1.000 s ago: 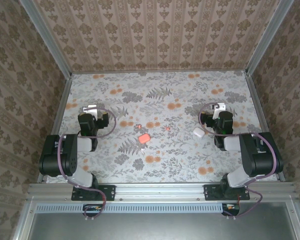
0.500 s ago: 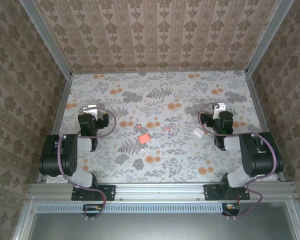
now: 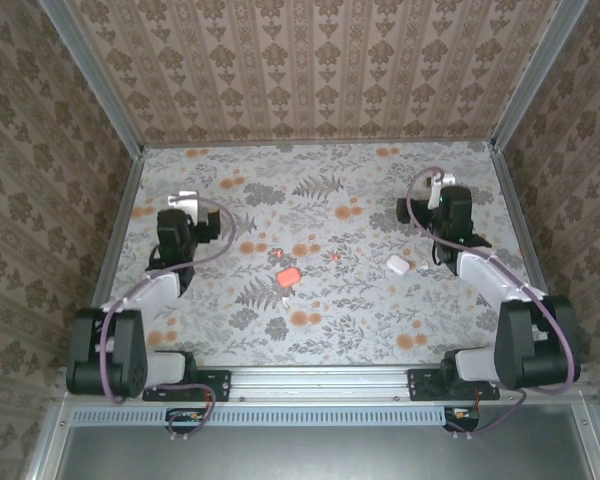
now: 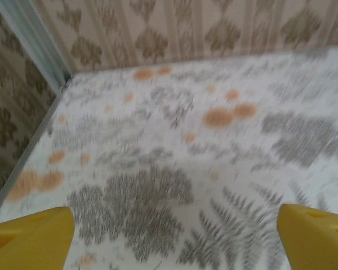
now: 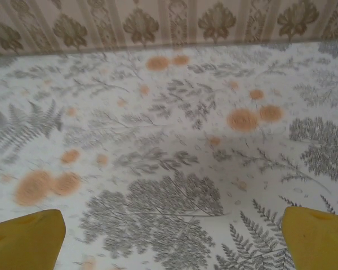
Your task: Insert wireless bluetooth earbuds into charging case
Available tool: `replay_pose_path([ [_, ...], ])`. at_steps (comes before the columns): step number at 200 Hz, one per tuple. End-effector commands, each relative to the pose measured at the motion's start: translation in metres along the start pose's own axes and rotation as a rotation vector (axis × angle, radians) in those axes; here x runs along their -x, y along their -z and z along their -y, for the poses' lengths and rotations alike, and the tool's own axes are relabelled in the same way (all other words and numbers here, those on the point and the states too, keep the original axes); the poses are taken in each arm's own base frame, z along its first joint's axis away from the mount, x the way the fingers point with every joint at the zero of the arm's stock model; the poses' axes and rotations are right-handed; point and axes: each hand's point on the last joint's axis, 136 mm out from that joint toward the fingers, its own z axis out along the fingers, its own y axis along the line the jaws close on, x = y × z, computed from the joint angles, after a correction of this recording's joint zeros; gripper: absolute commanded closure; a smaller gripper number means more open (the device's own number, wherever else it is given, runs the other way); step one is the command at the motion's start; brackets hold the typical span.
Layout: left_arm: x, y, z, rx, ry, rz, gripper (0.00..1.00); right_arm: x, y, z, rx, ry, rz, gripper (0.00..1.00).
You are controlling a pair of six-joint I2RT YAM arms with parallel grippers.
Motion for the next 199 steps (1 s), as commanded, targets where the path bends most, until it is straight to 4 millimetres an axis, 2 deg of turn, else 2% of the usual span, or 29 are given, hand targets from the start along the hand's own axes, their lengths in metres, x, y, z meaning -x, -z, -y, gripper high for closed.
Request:
replay_pose_path([
  [1, 0.008, 0.019, 0.013, -0.05, 0.066, -0.123, 0.1, -0.048, 0.038, -0.006, -0.046, -0.026, -0.36, 0.0],
  [23, 0.009, 0.032, 0.031, -0.096, 0.062, -0.206, 0.12, -0.071, 0.065, -0.01, -0.101, -0.07, -0.554, 0.03],
  [36, -0.001, 0.039, 0.036, -0.096, 0.04, -0.274, 0.12, -0.09, 0.08, -0.015, -0.125, -0.095, -0.672, 0.05],
  [58, -0.018, 0.048, 0.039, -0.063, 0.009, -0.351, 0.12, -0.113, 0.094, -0.023, -0.152, -0.132, -0.783, 0.08],
  [110, -0.037, 0.045, 0.055, -0.115, 0.043, -0.419, 0.12, -0.133, 0.091, -0.03, -0.165, -0.196, -0.832, 0.1],
  [161, -0.044, 0.05, 0.079, -0.218, 0.053, -0.47, 0.12, -0.154, 0.09, -0.028, -0.219, -0.189, -0.924, 0.09],
  [199, -0.045, 0.054, 0.081, -0.233, 0.044, -0.48, 0.12, -0.165, 0.086, -0.03, -0.228, -0.193, -0.955, 0.09],
])
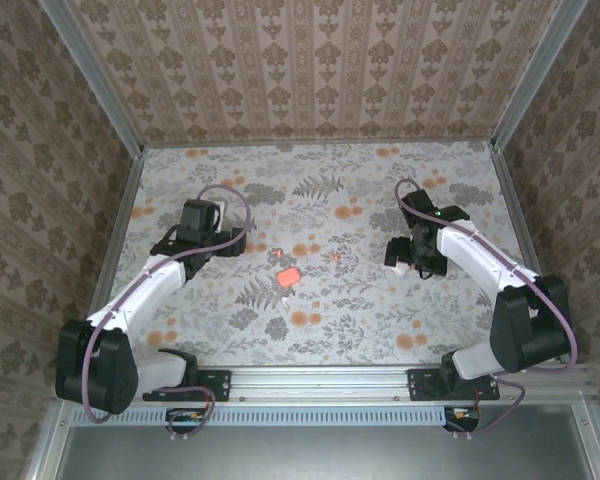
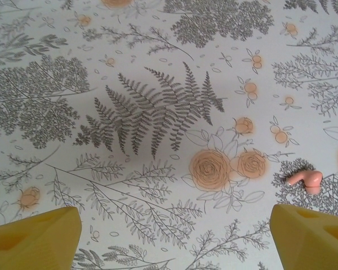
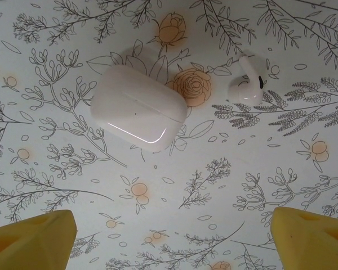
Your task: Insert wireless bluetooth earbuds into charging case
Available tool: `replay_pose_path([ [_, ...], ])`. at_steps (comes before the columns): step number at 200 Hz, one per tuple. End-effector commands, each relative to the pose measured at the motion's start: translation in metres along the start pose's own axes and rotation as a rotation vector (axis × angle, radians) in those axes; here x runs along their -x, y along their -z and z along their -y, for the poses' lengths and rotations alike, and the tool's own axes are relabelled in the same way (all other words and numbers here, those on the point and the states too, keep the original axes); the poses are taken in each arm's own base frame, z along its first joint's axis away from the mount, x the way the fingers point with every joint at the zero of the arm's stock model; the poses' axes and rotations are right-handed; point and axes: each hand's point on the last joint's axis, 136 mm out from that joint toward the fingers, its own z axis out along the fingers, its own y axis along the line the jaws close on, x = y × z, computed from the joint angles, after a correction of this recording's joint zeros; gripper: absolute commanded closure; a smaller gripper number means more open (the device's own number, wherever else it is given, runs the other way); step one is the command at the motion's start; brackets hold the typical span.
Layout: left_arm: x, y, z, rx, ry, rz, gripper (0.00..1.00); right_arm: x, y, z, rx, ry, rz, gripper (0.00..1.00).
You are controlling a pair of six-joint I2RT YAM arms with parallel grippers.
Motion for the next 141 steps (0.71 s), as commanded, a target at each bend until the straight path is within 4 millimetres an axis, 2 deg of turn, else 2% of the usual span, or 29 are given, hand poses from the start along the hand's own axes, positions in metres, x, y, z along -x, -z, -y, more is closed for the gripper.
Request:
replay_pose_path([
  [1, 0.006, 0.007, 0.008, -0.034, 0.011, 0.001, 0.12, -0.015, -0.011, 0.005, -0.04, -0.018, -0.069, 0.09],
  [57, 0.009, 0.01, 0.009, -0.038, 0.004, 0.007, 0.12, -0.014, -0.026, -0.003, -0.043, -0.008, -0.109, 0.09],
  [141, 0.008, 0.013, 0.013, -0.057, 0.007, 0.013, 0.12, -0.01, -0.032, -0.005, -0.066, -0.001, -0.12, 0.07],
])
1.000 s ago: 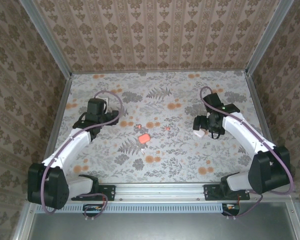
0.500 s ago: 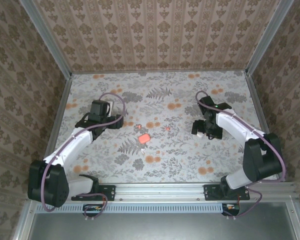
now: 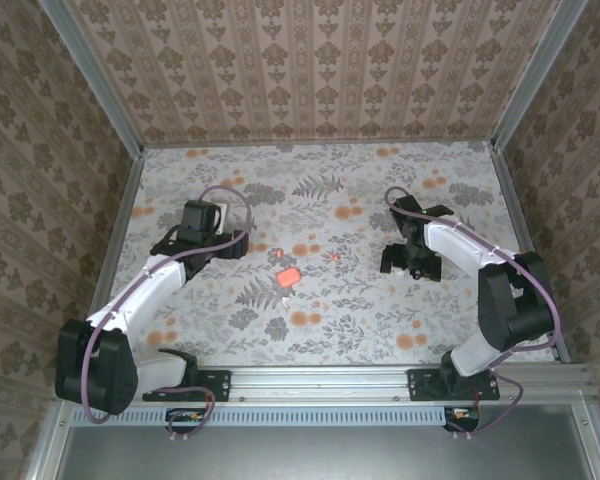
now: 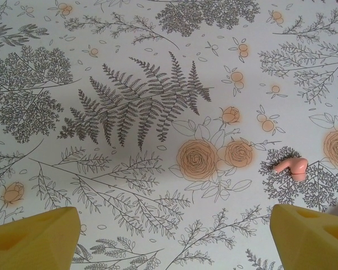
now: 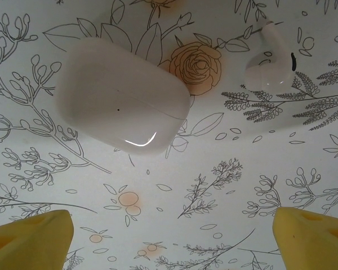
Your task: Insert wireless bluetooth earbuds into charging case
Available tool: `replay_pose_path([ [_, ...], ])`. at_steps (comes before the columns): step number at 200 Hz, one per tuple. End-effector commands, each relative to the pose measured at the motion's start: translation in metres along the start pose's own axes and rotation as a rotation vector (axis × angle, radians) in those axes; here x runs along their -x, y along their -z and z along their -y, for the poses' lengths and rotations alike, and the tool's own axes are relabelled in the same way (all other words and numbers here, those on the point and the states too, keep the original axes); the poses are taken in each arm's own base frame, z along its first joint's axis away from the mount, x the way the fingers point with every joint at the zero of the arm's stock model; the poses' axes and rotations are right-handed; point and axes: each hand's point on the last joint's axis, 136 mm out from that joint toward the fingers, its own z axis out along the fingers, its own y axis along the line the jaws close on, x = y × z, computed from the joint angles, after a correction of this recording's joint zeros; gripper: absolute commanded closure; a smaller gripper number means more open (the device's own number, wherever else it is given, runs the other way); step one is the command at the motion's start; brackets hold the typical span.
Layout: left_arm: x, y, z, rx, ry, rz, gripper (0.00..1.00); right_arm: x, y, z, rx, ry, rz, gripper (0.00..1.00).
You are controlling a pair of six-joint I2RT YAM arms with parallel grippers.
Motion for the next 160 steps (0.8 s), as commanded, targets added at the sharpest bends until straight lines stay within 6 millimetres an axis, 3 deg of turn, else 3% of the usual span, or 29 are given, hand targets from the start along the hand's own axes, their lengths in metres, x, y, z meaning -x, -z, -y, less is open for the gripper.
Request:
replay_pose_path([
  [1, 0.012, 0.012, 0.006, -0.021, 0.013, 0.031, 0.11, 0.002, 0.0, -0.003, -0.01, -0.008, -0.011, 0.07],
  [59, 0.008, 0.008, 0.006, -0.02, 0.007, 0.022, 0.11, 0.031, -0.004, -0.025, 0.048, 0.001, 0.038, 0.08],
  [96, 0.008, 0.007, 0.005, -0.013, 0.001, 0.014, 0.11, 0.046, -0.015, -0.026, 0.005, -0.014, 0.038, 0.08],
  [160, 0.005, 0.004, 0.007, -0.02, -0.008, 0.001, 0.11, 0.052, -0.038, -0.036, 0.027, -0.021, 0.002, 0.19],
])
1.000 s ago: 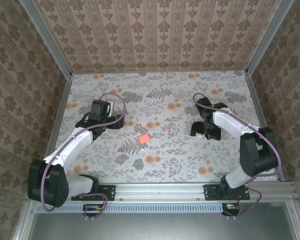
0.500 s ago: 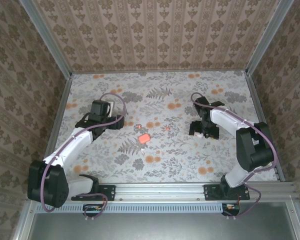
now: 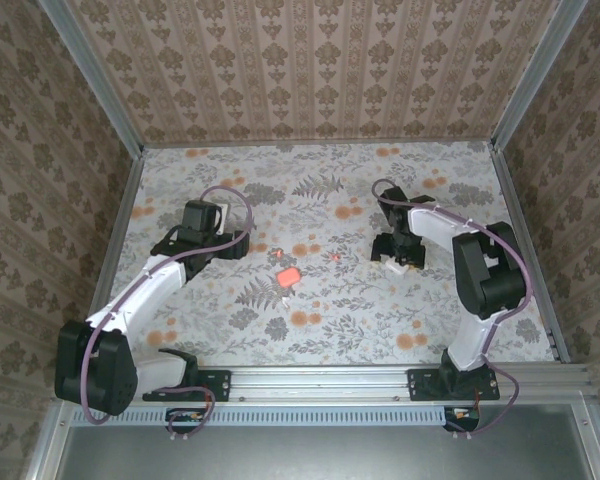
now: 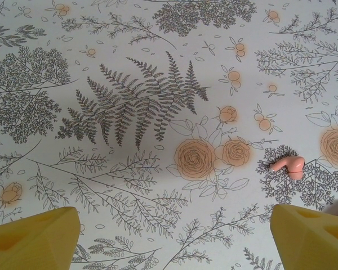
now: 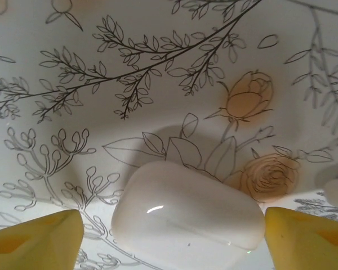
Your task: Insert wireless bluetooth earbuds into charging case
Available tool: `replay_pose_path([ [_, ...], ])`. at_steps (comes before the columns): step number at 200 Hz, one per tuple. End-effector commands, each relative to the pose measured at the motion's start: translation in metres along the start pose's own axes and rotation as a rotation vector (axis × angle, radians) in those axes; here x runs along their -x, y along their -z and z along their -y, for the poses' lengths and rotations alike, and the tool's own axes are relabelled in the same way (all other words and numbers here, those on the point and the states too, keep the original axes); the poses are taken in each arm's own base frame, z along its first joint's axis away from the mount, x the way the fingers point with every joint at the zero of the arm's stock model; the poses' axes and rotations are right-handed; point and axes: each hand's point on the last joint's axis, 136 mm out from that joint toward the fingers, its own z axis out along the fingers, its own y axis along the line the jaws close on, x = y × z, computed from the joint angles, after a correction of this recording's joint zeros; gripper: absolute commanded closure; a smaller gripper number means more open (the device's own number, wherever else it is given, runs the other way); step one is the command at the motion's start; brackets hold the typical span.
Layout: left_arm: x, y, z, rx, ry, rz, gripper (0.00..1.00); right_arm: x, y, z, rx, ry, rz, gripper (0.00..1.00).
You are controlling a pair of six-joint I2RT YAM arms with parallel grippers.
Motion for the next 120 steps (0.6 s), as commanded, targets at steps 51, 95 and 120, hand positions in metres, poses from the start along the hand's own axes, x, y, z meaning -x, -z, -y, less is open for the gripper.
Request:
replay_pose_path([
  [51, 0.004, 0.001, 0.006, -0.021, -0.004, -0.003, 0.11, 0.003, -0.009, 0.001, -0.024, -0.011, -0.022, 0.21],
  [95, 0.002, -0.002, 0.009, -0.038, -0.01, -0.004, 0.11, 0.005, -0.004, 0.0, -0.024, 0.004, 0.003, 0.36],
  [120, 0.002, -0.003, 0.012, -0.05, -0.014, -0.003, 0.11, 0.008, 0.003, -0.002, -0.016, 0.012, 0.037, 0.37],
])
